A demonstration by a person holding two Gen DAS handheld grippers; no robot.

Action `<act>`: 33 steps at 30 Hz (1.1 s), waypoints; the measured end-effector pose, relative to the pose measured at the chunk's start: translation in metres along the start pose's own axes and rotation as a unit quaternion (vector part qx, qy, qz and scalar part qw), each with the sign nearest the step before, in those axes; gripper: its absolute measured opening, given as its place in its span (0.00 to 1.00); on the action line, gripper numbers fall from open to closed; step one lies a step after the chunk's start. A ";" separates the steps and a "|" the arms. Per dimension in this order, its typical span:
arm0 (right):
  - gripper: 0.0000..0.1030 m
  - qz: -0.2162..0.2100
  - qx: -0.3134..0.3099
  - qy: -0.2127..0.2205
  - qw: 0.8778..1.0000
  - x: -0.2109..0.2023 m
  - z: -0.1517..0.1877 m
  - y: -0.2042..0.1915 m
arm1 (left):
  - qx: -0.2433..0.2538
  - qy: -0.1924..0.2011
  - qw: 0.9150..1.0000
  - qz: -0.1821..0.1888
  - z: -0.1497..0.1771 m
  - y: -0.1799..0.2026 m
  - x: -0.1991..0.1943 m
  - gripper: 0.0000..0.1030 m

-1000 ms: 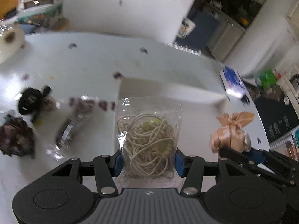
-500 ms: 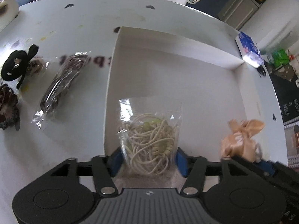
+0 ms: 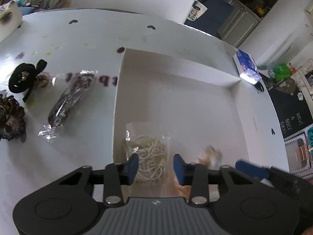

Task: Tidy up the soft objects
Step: 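Lower the bag and bow into the white tray and open both tools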

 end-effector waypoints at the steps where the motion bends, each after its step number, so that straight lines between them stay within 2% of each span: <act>1: 0.43 -0.002 0.010 0.005 1.000 -0.003 -0.003 0.004 | 0.002 -0.004 1.000 0.002 0.001 0.000 0.001 0.31; 2: 0.39 -0.003 0.019 0.008 1.000 -0.005 -0.005 0.007 | 0.004 -0.009 1.000 0.003 0.002 0.000 0.003 0.30; 4: 0.35 0.001 0.024 0.007 1.000 -0.004 -0.009 0.011 | 0.007 -0.019 1.000 0.004 0.004 0.000 0.008 0.30; 9: 0.35 -0.008 0.007 -0.013 1.000 0.005 -0.012 0.009 | 0.003 -0.044 0.999 -0.007 0.007 -0.006 0.025 0.29; 18: 0.35 0.005 -0.016 -0.020 1.000 0.035 -0.027 0.003 | 0.010 -0.034 0.999 -0.022 0.007 -0.004 0.026 0.29; 23: 0.35 0.014 0.000 -0.068 0.998 0.060 -0.023 0.009 | 0.007 -0.018 1.000 -0.025 0.006 -0.004 0.018 0.29; 31: 0.35 0.026 0.003 -0.100 0.995 0.050 -0.004 0.016 | -0.003 -0.008 1.000 -0.025 0.006 -0.008 0.010 0.31; 33: 0.35 0.021 0.004 -0.089 0.996 0.045 -0.004 0.015 | 0.001 -0.006 1.000 -0.024 0.007 -0.007 0.010 0.38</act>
Point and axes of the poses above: each gripper's, at about its wrist camera, not at the fingertips, and x roughly the way its jaws point, y to its right, z to its underside, the point moved 7 cm from there along x, roughly the way its jaws point, and after that the axes turned 15 degrees about -y, right-handed, at the moved point
